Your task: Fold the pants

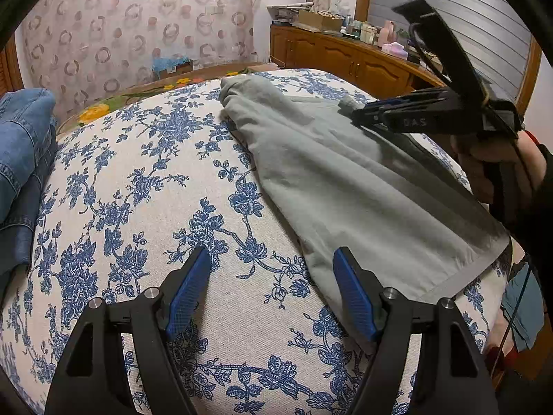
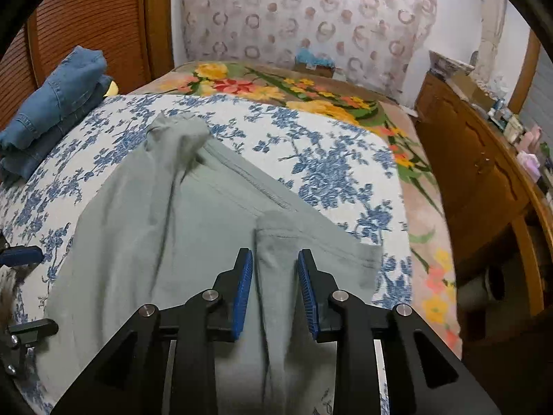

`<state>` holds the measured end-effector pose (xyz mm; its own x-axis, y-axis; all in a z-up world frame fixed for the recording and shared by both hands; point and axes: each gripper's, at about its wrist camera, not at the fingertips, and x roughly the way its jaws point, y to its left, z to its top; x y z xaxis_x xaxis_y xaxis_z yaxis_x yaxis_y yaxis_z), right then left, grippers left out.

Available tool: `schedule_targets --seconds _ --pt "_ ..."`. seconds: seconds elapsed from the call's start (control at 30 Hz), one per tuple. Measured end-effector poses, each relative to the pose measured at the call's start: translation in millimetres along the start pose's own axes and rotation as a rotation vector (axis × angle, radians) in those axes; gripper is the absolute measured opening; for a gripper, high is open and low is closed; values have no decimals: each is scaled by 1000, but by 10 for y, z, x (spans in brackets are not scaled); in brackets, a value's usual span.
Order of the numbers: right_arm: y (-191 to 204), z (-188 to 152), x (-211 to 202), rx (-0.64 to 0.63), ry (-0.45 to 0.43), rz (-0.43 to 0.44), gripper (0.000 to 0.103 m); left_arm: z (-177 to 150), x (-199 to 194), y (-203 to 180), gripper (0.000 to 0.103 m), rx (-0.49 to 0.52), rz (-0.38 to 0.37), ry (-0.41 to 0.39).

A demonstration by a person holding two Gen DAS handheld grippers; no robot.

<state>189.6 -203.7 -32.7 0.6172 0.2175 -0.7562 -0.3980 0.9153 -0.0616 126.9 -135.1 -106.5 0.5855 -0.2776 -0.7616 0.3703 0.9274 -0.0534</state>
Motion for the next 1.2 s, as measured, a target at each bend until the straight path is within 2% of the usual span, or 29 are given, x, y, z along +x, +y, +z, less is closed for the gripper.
schedule_targets --seconds 0.17,0.2,0.23,0.33,0.43,0.63,0.7,0.83,0.9,1.0,1.2 --pt "-39 27 72 0 10 7 28 0 -1 2 75 0 0 0" --pt "-60 25 68 8 10 12 24 1 0 1 75 0 -1 0" --pt "-85 21 62 17 7 21 11 1 0 1 75 0 0 0" --pt "-219 7 -3 57 -27 8 6 2 -1 0 75 0 0 0" --pt "-413 -14 -41 119 -52 -16 5 2 0 -2 75 1 1 1" --pt "-596 -57 82 182 -21 -22 6 0 -1 1 75 0 1 0" --pt "-618 -60 115 195 -9 -14 16 5 2 2 75 1 0 1" --pt "-597 -82 62 189 -17 -50 25 3 3 -1 75 0 -1 1" --pt "-541 -125 -40 172 -32 -71 26 4 2 0 75 1 0 1" --pt "-437 -259 -235 158 -64 -58 28 1 2 -1 75 0 0 1" --pt "-102 -682 -608 125 -98 14 43 3 4 0 75 1 0 1"
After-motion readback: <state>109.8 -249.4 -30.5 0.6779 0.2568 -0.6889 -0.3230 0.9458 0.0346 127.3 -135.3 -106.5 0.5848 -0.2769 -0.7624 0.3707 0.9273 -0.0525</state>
